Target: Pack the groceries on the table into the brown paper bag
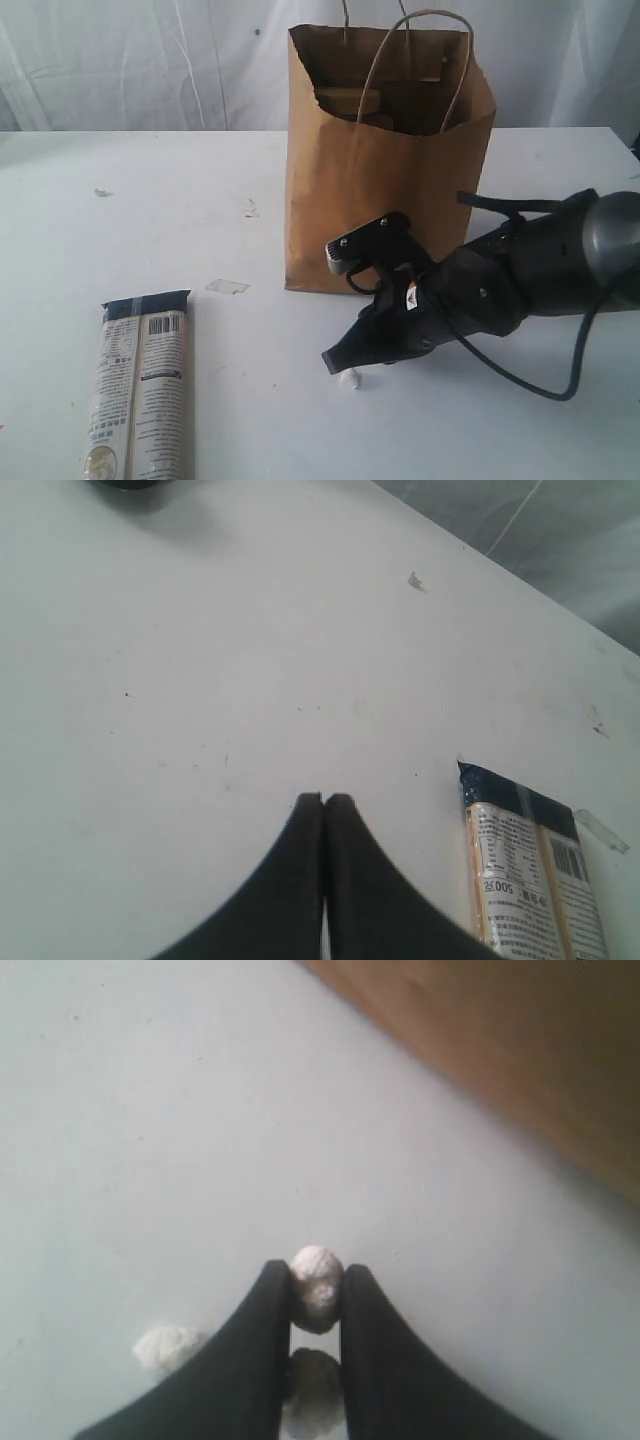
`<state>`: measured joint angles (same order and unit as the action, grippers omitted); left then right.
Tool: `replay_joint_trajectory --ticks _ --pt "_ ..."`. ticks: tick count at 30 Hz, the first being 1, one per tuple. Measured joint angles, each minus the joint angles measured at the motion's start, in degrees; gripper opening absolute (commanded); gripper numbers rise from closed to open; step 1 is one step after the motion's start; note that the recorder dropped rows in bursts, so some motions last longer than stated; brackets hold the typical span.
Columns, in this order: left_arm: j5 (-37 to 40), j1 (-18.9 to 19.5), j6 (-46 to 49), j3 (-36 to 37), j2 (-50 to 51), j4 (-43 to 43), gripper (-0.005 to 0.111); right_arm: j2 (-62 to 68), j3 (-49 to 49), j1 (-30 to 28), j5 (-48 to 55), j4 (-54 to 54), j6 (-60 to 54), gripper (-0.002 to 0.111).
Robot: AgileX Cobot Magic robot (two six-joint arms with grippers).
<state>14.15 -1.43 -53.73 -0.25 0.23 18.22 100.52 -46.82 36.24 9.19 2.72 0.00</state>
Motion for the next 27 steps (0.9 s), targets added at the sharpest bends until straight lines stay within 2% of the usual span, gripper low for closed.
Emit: replay_joint_trajectory --ticks 12,19,27 --pt "0.0 0.0 0.0 0.0 0.0 0.0 0.0 -5.6 0.2 0.8 19.0 -2.7 -4.5 0.0" --pt "0.0 0.0 0.0 0.0 0.0 0.0 0.0 -5.6 2.7 0.8 18.9 -5.0 -4.2 0.001" --pt "0.0 0.0 0.0 0.0 0.0 0.0 0.0 -5.5 4.0 0.8 17.8 -5.0 -2.8 0.024"
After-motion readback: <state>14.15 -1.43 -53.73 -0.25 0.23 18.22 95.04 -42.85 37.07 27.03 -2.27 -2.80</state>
